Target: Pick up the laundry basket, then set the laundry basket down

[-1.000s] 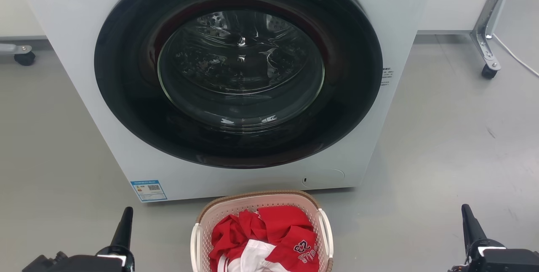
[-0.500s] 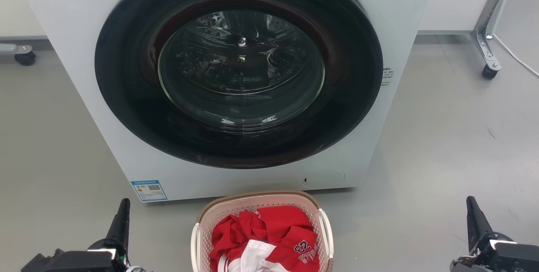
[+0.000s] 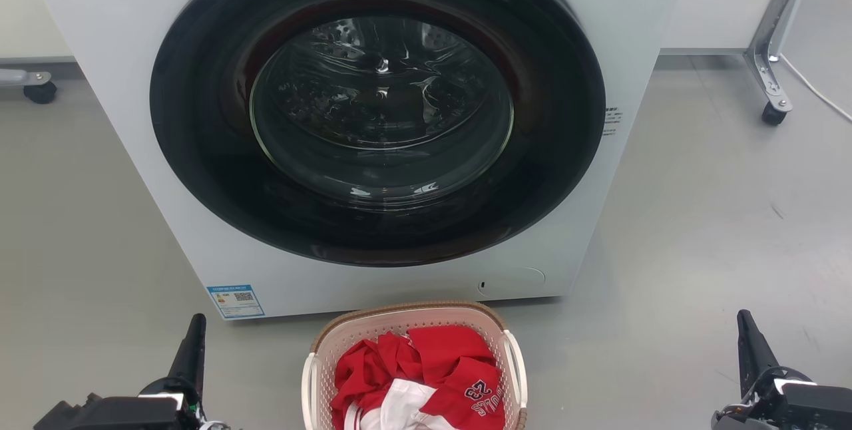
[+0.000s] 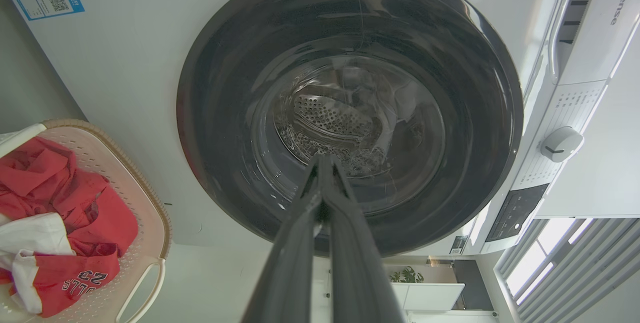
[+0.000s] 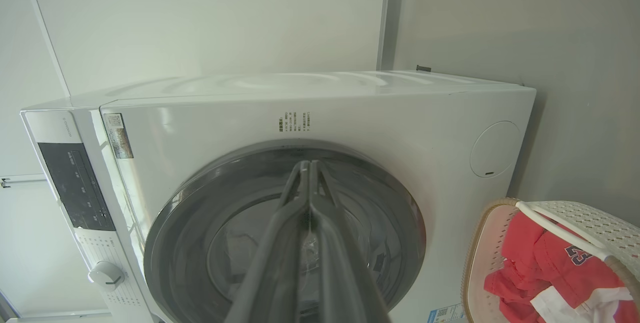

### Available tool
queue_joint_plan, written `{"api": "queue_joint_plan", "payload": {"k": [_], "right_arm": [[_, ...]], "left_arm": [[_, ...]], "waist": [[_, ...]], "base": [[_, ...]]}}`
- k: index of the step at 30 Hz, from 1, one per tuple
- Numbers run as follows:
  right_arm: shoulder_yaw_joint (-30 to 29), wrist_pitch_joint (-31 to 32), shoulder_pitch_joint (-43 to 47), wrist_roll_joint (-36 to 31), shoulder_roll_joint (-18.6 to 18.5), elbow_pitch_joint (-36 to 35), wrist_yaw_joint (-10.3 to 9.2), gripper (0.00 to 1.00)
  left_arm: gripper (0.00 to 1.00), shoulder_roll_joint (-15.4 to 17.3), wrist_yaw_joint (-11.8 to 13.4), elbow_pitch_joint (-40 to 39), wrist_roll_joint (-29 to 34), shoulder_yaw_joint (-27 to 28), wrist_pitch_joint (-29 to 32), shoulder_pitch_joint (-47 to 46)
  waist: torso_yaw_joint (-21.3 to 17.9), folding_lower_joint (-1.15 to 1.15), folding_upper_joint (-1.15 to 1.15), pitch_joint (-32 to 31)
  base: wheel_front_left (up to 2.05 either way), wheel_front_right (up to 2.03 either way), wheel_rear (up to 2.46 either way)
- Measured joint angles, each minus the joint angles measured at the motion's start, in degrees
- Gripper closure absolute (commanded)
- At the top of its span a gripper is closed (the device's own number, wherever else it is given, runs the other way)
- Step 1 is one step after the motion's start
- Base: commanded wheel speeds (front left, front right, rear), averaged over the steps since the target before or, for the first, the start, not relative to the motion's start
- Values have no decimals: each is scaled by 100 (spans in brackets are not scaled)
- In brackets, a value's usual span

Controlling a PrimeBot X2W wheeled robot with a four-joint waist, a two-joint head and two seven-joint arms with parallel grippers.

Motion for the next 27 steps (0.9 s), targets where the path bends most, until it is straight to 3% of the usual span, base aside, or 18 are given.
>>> {"api": "queue_joint_plan", "payload": {"k": [27], "right_arm": [[1, 0, 0, 1, 0, -1, 0, 100]], "left_arm": [[100, -1, 0, -1, 0, -1, 0, 0]], "waist": [[0, 0, 0, 0]], "base": [[0, 0, 0]]}}
